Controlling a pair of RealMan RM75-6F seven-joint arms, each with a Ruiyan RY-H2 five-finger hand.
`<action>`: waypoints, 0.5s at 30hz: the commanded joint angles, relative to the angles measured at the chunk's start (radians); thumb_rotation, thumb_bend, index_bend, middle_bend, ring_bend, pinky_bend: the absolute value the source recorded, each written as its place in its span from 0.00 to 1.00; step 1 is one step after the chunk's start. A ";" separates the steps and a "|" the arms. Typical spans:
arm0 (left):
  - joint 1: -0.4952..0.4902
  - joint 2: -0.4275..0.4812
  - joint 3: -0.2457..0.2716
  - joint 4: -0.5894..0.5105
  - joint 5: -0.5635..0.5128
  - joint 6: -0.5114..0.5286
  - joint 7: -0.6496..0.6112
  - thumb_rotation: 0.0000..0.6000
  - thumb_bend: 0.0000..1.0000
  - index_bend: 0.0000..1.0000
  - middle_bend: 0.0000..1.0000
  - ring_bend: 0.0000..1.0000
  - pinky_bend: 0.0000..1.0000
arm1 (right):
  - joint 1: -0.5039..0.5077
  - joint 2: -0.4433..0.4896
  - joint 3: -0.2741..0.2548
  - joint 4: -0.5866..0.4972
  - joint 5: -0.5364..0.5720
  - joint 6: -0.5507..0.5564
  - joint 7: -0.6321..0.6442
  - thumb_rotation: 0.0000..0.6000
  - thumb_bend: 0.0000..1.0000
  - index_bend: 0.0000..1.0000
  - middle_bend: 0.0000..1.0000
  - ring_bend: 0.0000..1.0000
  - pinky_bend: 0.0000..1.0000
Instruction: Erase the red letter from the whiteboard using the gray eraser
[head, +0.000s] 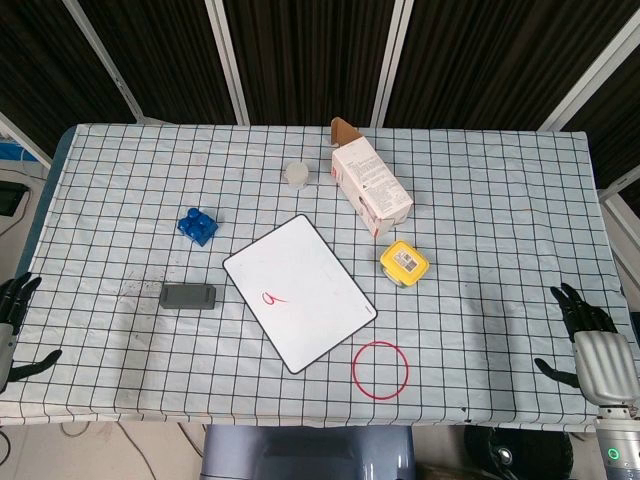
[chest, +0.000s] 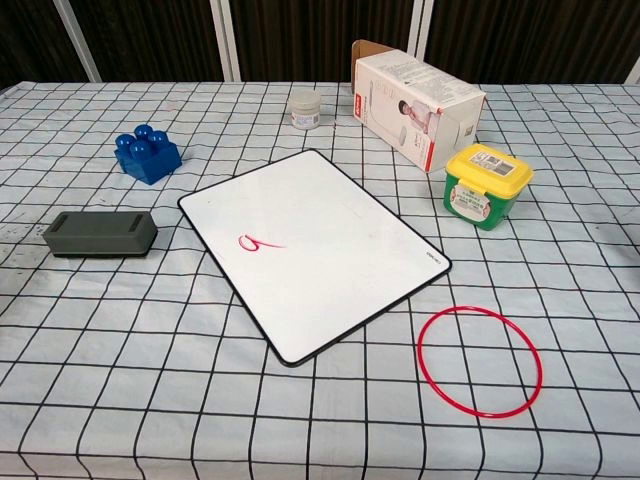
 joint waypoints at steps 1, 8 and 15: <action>0.000 0.000 0.000 0.000 0.000 0.000 0.000 1.00 0.10 0.00 0.01 0.00 0.00 | 0.000 0.000 0.000 0.000 0.001 0.000 0.000 1.00 0.05 0.08 0.08 0.19 0.21; 0.001 0.000 -0.001 0.001 0.000 0.002 0.000 1.00 0.10 0.00 0.01 0.00 0.00 | 0.000 0.000 0.000 0.000 0.000 -0.001 -0.001 1.00 0.05 0.08 0.08 0.19 0.21; 0.000 0.000 0.001 0.000 0.001 0.000 0.001 1.00 0.10 0.00 0.01 0.00 0.00 | 0.000 0.001 0.000 -0.001 0.001 -0.001 0.001 1.00 0.05 0.08 0.08 0.19 0.21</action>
